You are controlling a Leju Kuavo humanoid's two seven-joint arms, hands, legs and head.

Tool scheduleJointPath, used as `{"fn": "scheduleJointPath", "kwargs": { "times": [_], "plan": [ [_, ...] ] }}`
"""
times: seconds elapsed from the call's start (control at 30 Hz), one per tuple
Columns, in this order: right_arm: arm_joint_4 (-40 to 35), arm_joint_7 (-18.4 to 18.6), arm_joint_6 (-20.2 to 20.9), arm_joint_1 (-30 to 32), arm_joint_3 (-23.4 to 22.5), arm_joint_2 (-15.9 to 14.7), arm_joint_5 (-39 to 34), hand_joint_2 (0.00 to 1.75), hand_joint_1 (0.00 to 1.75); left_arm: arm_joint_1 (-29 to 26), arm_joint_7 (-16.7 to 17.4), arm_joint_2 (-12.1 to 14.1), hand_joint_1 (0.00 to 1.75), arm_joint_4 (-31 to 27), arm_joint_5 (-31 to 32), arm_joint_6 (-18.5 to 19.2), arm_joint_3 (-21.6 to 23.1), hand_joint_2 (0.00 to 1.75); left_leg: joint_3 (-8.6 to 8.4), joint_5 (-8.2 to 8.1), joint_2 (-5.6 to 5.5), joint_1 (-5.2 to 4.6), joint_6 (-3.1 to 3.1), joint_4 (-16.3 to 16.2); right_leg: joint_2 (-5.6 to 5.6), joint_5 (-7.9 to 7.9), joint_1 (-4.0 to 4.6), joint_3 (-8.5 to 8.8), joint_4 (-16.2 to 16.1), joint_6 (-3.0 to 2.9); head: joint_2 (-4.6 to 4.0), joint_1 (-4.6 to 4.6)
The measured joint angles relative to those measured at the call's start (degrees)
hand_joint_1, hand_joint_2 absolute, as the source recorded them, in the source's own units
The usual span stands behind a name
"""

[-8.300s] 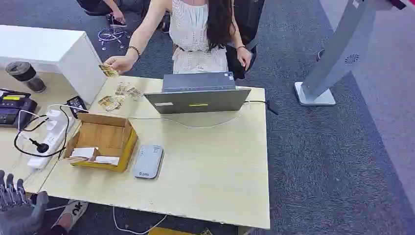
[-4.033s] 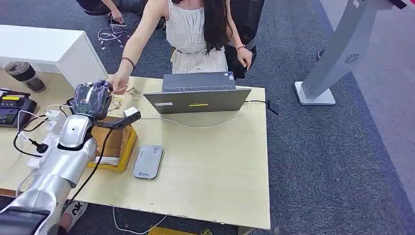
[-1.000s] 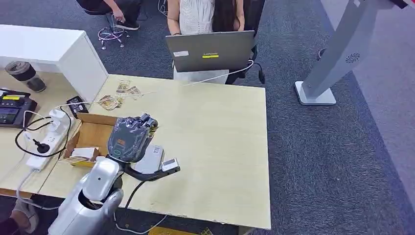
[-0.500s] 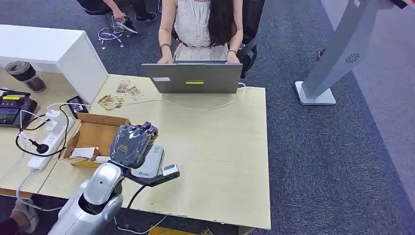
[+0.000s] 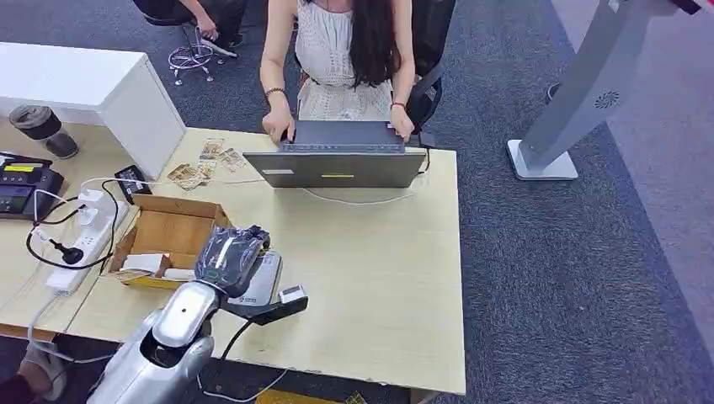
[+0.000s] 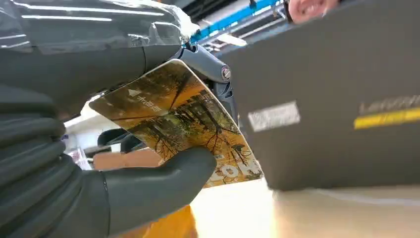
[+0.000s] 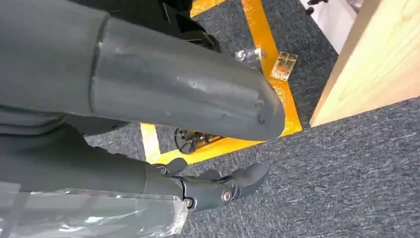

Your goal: Pass the card to the sensor for recognition and then transmit it.

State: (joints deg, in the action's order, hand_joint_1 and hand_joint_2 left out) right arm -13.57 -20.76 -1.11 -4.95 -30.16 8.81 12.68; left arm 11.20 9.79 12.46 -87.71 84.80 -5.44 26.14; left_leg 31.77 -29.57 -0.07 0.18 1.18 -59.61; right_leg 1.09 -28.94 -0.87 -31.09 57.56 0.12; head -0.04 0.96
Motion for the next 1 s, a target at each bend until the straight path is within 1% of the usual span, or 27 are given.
{"fn": "scheduleJointPath", "kwargs": {
  "times": [0.17, 0.4, 0.63, 1.0],
  "plan": [
    [0.0, 0.7, -0.6, 0.0, 0.0, 0.0, 1.0, 0.00, 0.00, 0.1, 1.0, 0.0, 1.75, 3.7, -0.3, 0.6, 0.0, 1.75, 0.00, 0.00, 0.00, 0.00, 0.00, 0.0, 0.00, 0.00, 0.00, 0.01, 0.0, 0.00, 0.00, -0.02],
    [0.0, 1.1, -0.9, 0.0, 0.0, 0.2, 1.8, 0.00, 0.00, 0.7, 1.5, 0.0, 1.75, 8.0, -0.6, 1.4, 0.0, 1.75, 0.00, 0.00, -0.02, 0.00, 0.00, 0.0, -0.01, 0.00, 0.00, 0.02, 0.0, 0.00, 0.00, 0.00],
    [0.0, 1.3, -0.8, -0.1, 0.0, 0.3, 2.6, 0.00, 0.00, 1.0, 1.6, 0.0, 1.75, 10.3, -0.9, 3.6, 0.0, 1.75, 0.00, 0.00, -0.02, 0.00, 0.00, 0.0, -0.01, 0.00, 0.00, 0.03, 0.0, 0.00, 0.00, -0.02],
    [0.0, 1.5, -0.8, 0.0, 0.0, 0.7, 3.1, 0.00, 0.00, 1.2, 2.2, -0.1, 1.75, 12.8, -1.2, 4.0, 0.0, 1.75, -0.12, 0.00, -0.03, 0.00, 0.00, 0.0, -0.02, 0.00, 0.00, 0.16, 0.0, 0.00, 0.00, -0.02]
  ]
}}
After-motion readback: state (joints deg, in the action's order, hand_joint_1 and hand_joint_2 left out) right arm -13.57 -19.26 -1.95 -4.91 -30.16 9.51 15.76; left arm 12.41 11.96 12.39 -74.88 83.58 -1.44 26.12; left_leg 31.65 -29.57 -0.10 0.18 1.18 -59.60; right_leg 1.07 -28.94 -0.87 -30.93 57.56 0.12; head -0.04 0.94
